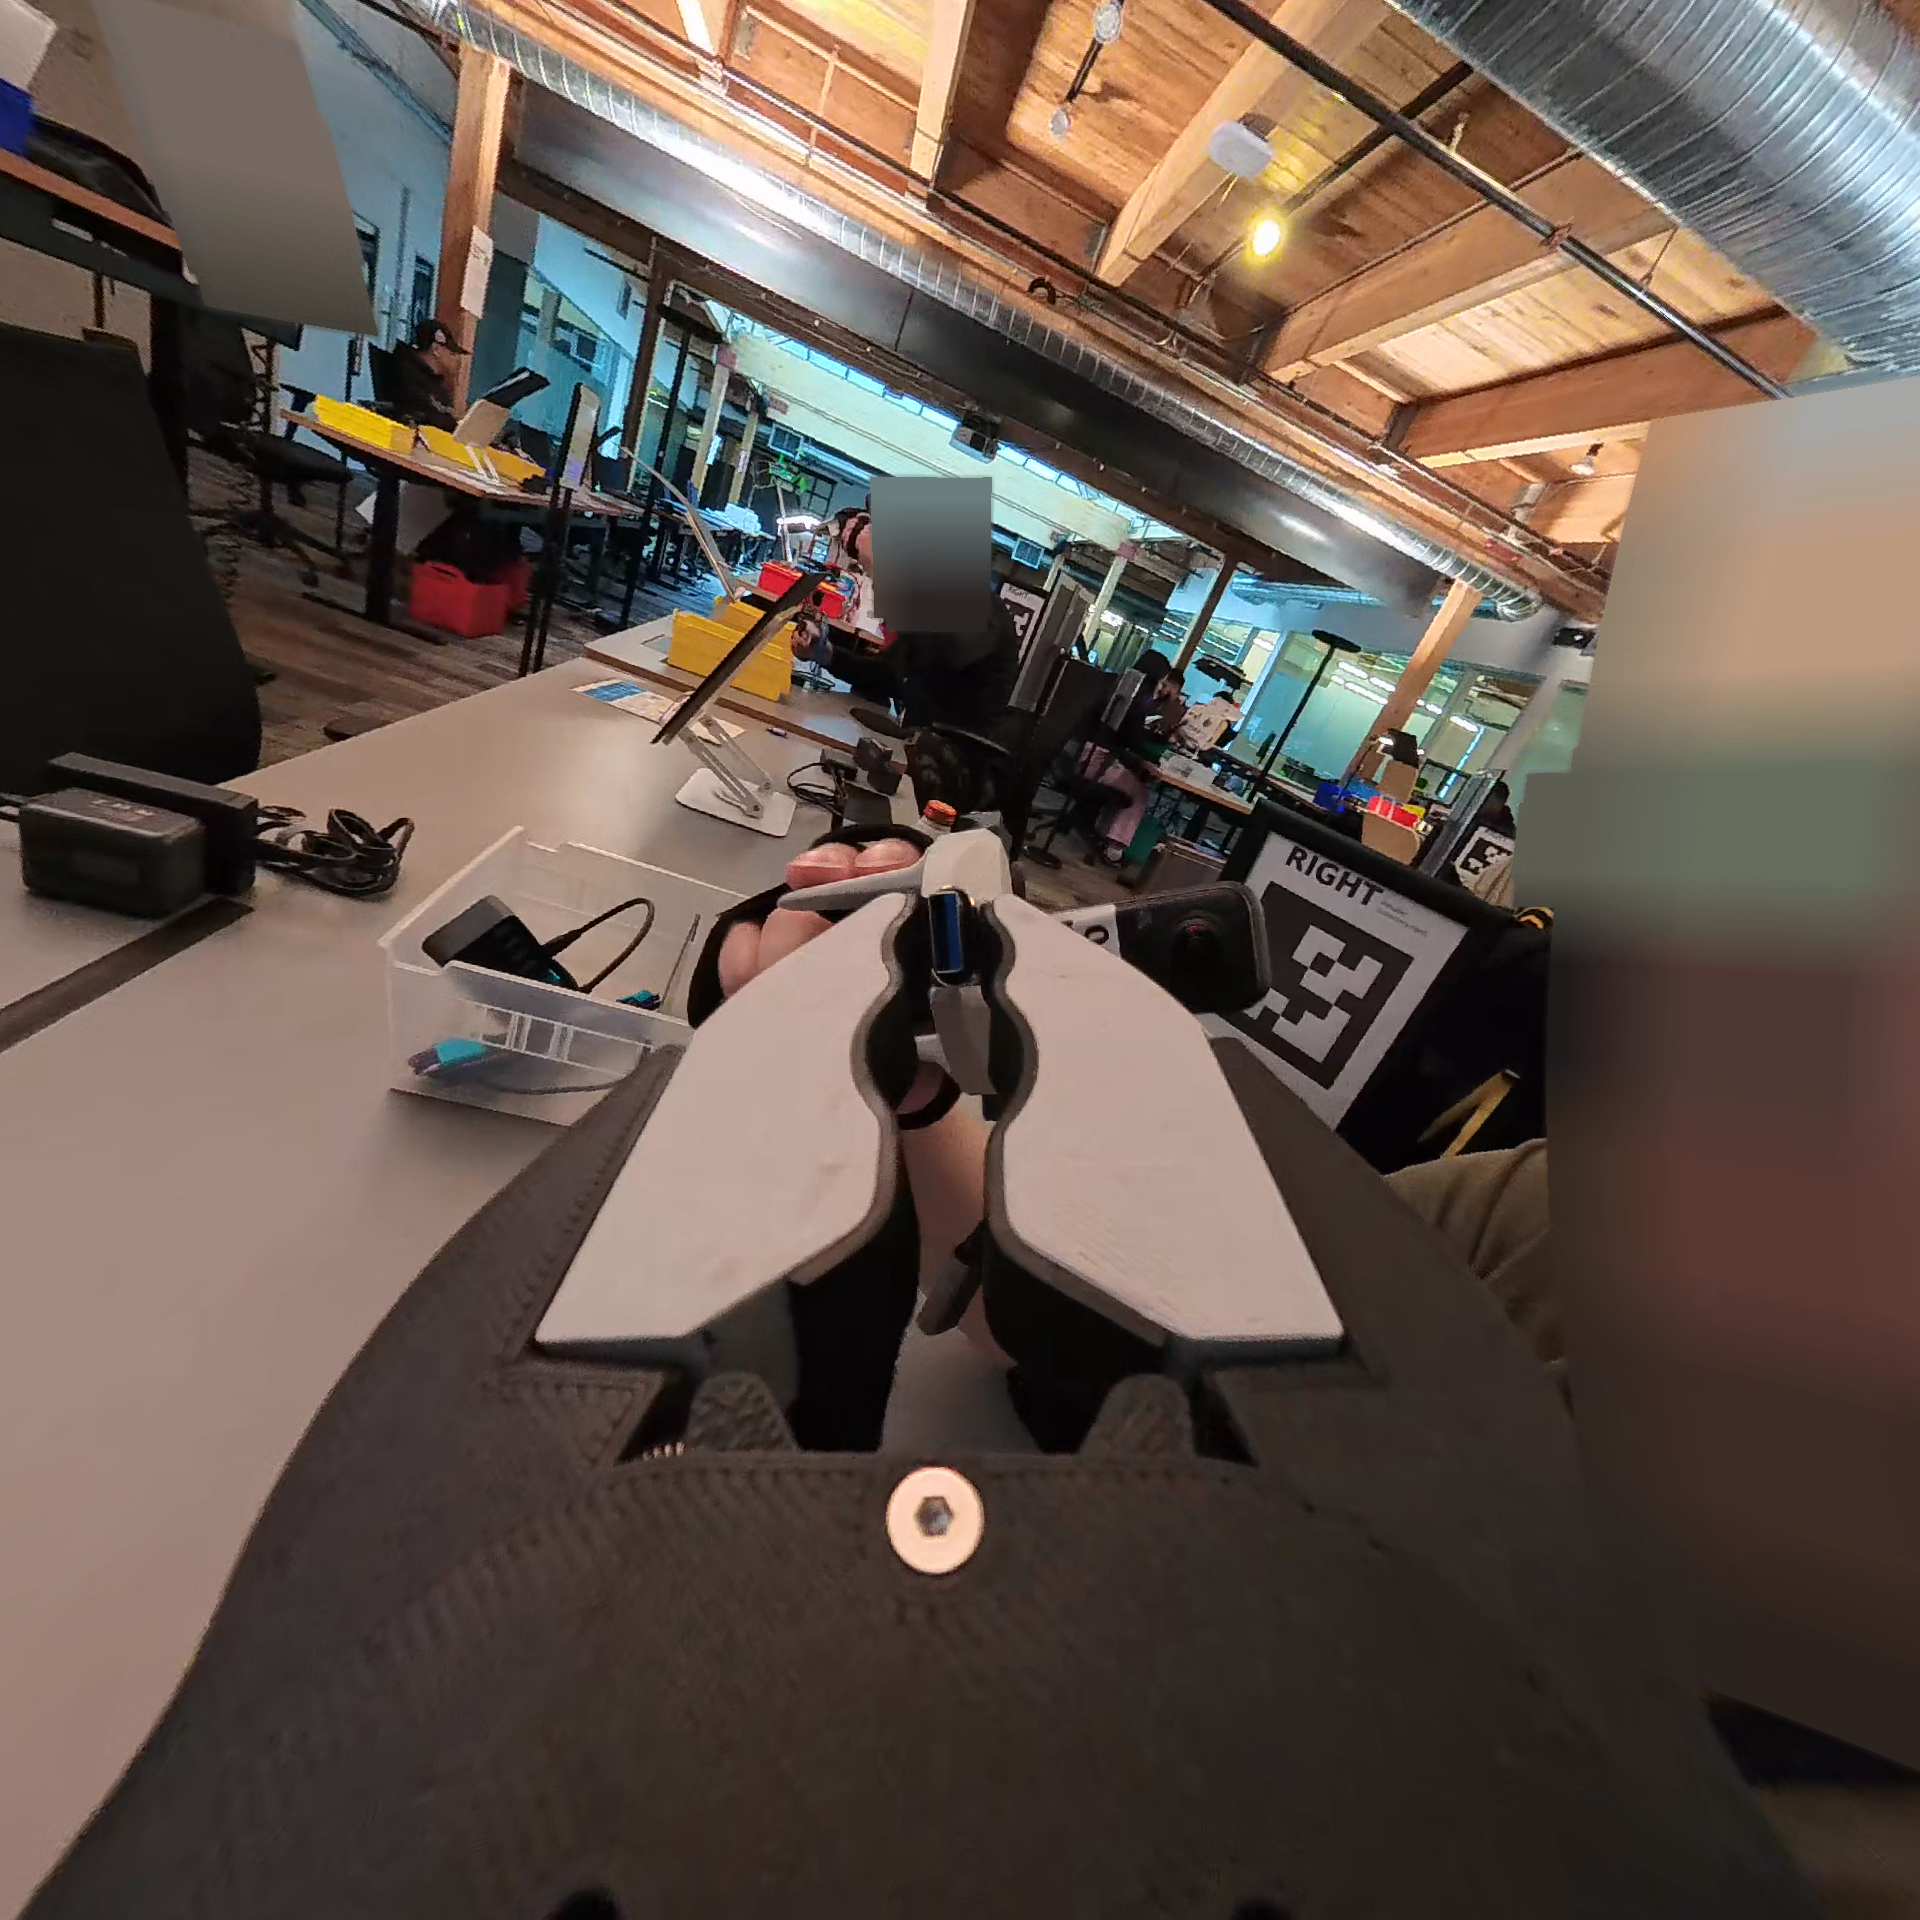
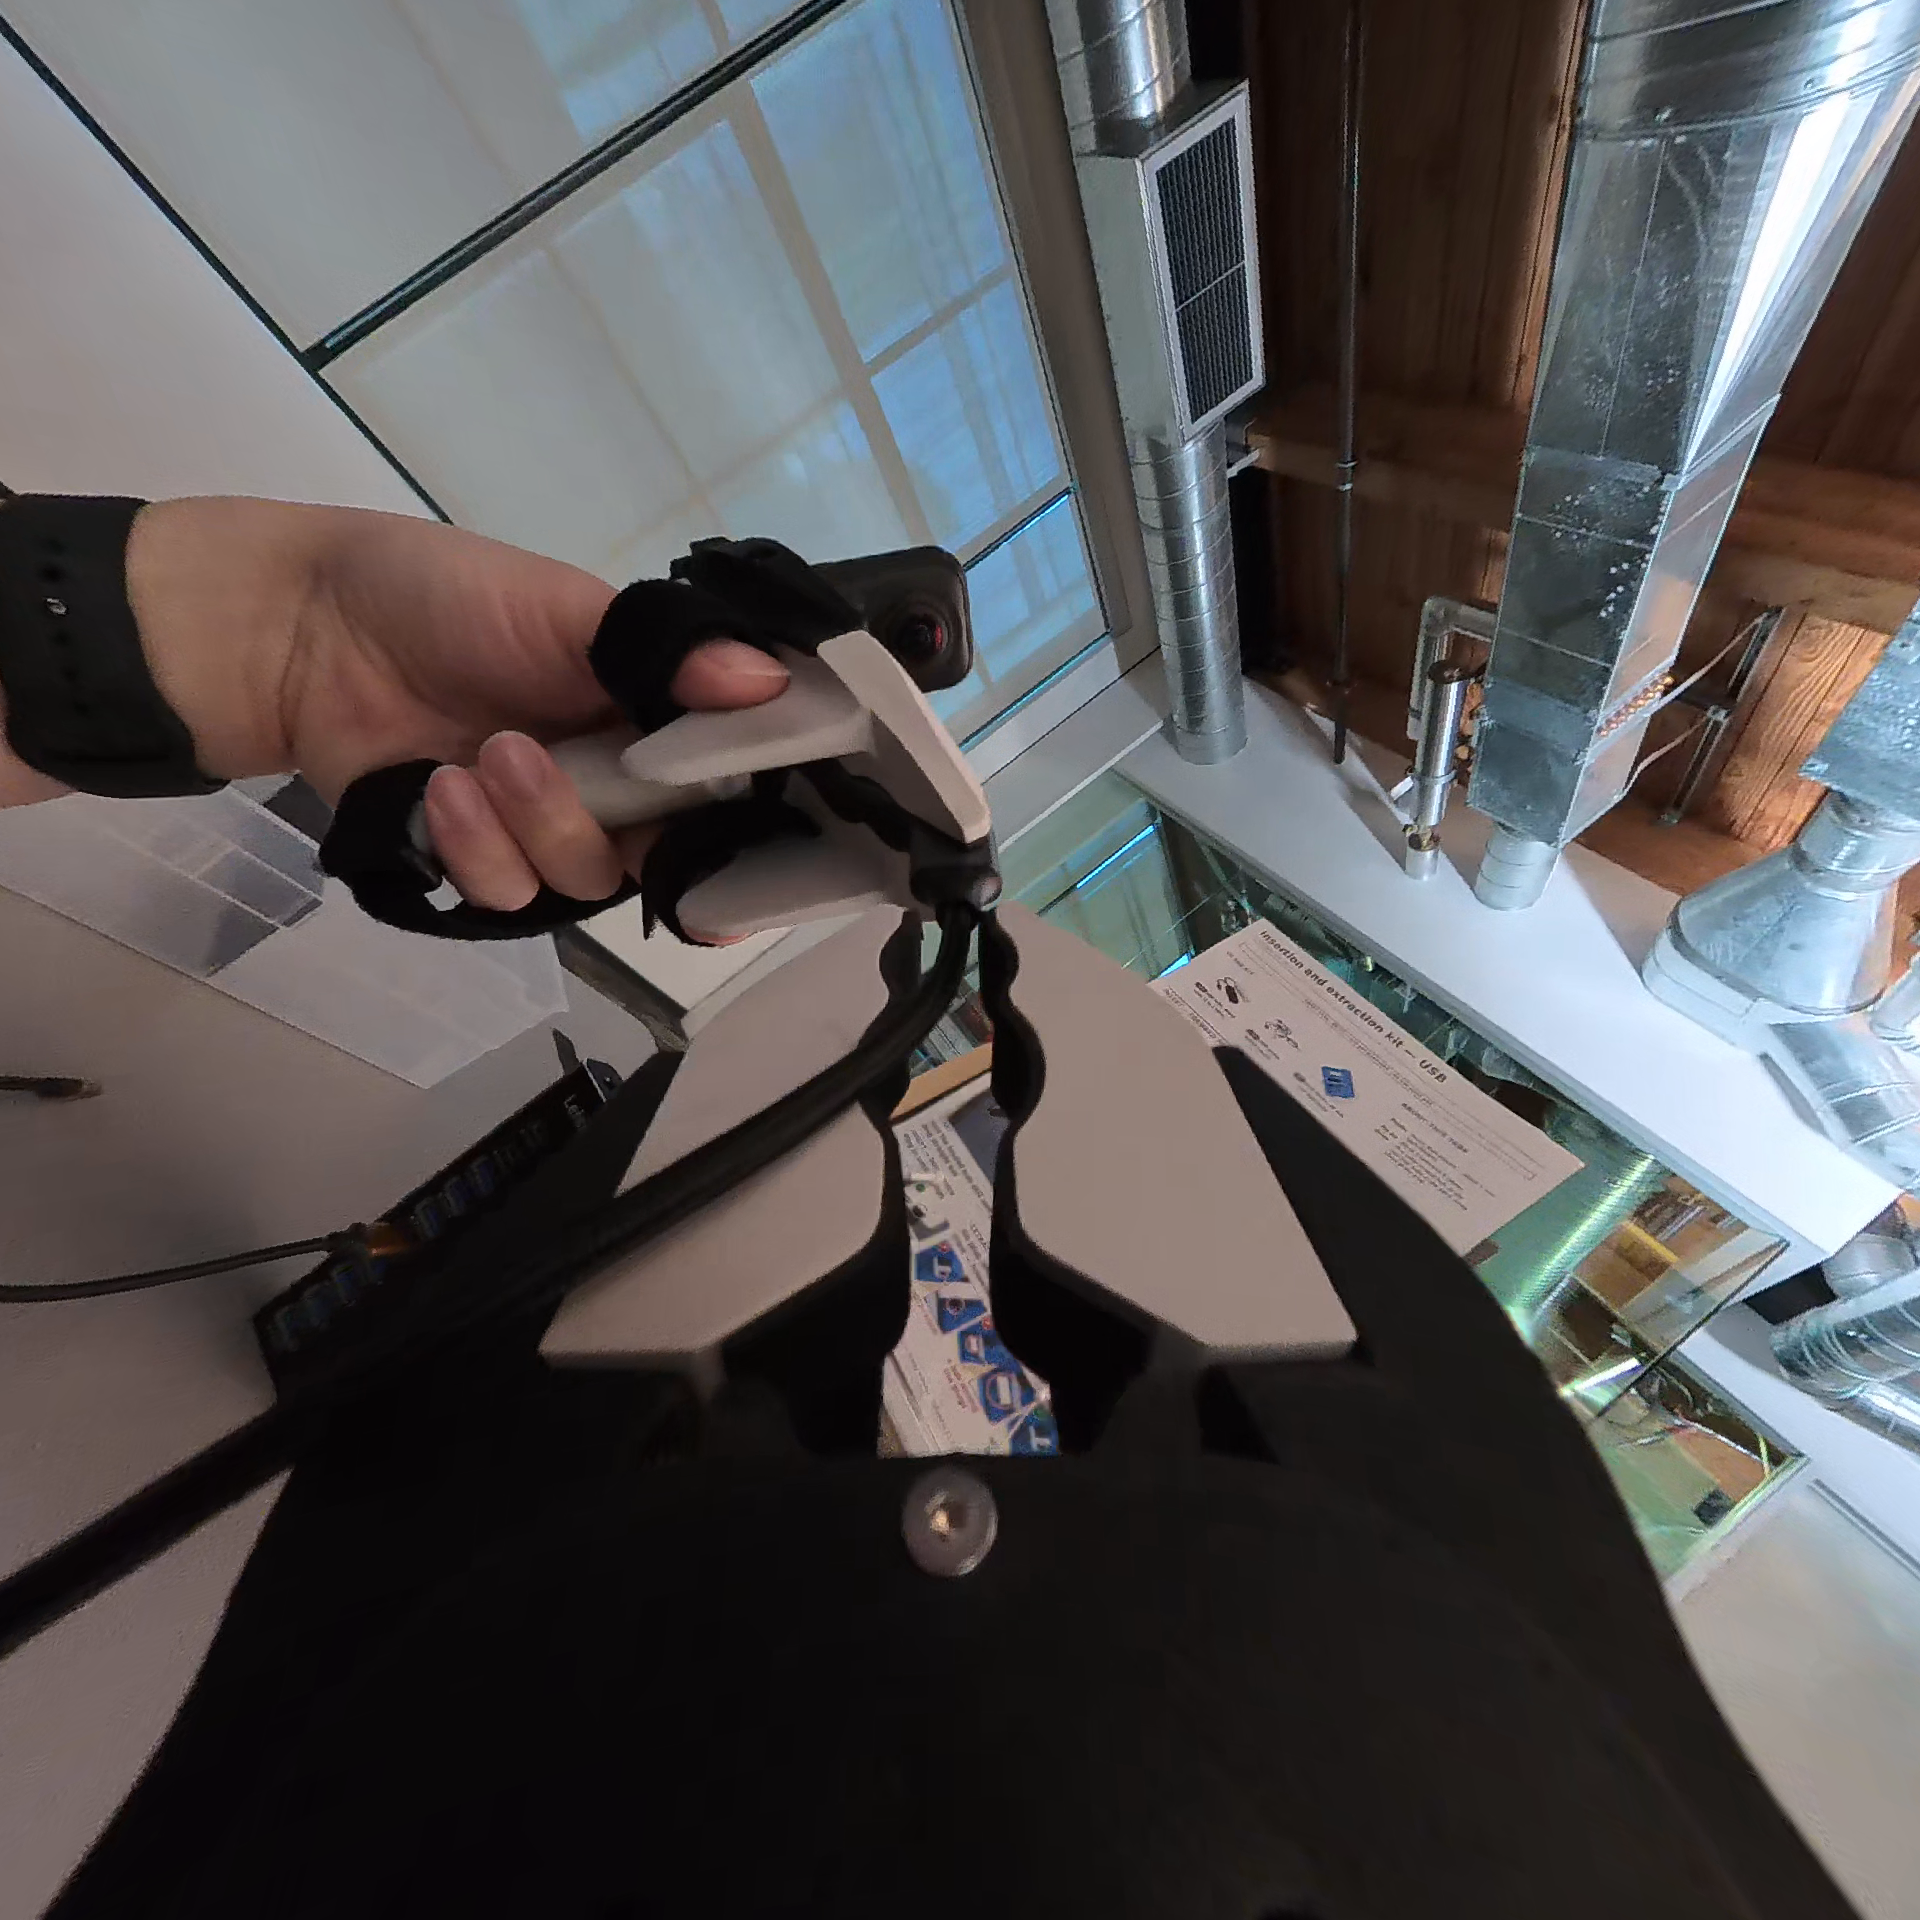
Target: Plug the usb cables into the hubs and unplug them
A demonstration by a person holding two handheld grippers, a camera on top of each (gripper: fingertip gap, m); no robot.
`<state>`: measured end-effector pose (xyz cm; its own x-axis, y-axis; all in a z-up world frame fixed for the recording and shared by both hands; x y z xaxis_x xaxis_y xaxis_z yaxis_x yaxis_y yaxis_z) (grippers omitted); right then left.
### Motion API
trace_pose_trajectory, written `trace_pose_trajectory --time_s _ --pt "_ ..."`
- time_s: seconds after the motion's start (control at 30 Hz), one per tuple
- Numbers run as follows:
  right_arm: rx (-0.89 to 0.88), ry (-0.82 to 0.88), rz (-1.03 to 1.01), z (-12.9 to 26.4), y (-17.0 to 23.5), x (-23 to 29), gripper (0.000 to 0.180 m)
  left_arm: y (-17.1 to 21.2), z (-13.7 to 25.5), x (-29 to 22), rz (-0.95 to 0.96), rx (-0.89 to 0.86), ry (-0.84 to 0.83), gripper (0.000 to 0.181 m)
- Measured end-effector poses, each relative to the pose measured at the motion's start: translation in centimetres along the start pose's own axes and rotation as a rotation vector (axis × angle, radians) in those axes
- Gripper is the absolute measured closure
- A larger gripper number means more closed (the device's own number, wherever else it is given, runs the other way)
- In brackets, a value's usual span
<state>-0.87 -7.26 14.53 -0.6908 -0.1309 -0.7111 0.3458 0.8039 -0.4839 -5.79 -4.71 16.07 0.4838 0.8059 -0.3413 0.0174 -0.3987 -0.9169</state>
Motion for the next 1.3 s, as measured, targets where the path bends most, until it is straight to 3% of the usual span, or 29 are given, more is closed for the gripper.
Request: trace_pose_trajectory --time_s 0.8,1.3 --pt "0.073 -0.021 -0.13 -0.5 0.8 0.5 0.172 0.2 1.0 1.0 0.042 -0.005 -0.015 0.173" --pt "0.069 0.012 -0.065 -0.7 0.9 0.7 0.171 0.2 1.2 1.2 0.041 -0.006 -0.025 0.173"
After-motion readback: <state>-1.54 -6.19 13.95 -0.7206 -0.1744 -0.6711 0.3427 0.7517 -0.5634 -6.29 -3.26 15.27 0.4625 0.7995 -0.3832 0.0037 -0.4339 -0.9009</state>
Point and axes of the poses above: each gripper's, where its closed fingertips meet, z back along the fingers, y out of its underside, x = y × z across the jaws, the point moved 3 cm from there along z, back along the fingers, and after that the axes turned 9 degrees about y, right-handed, at the moved point
